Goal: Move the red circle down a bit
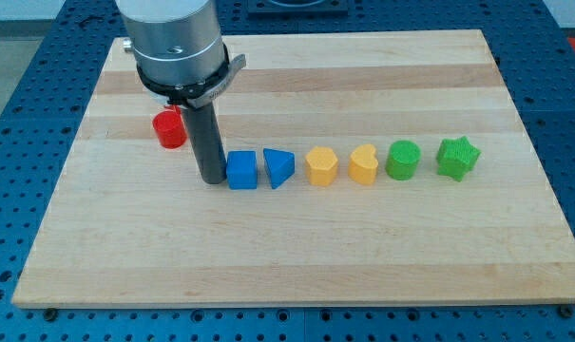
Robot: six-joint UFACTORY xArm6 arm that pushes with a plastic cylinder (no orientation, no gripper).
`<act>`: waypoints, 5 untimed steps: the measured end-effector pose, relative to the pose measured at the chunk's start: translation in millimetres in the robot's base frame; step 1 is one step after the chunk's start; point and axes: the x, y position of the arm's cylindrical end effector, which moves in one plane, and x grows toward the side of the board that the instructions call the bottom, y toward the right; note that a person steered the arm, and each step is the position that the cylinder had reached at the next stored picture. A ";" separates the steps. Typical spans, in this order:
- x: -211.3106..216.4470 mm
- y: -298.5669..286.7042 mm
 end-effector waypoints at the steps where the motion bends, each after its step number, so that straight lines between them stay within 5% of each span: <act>1: -30.8 -2.7; 3: -103.8 -17.8; 5: -106.0 -47.1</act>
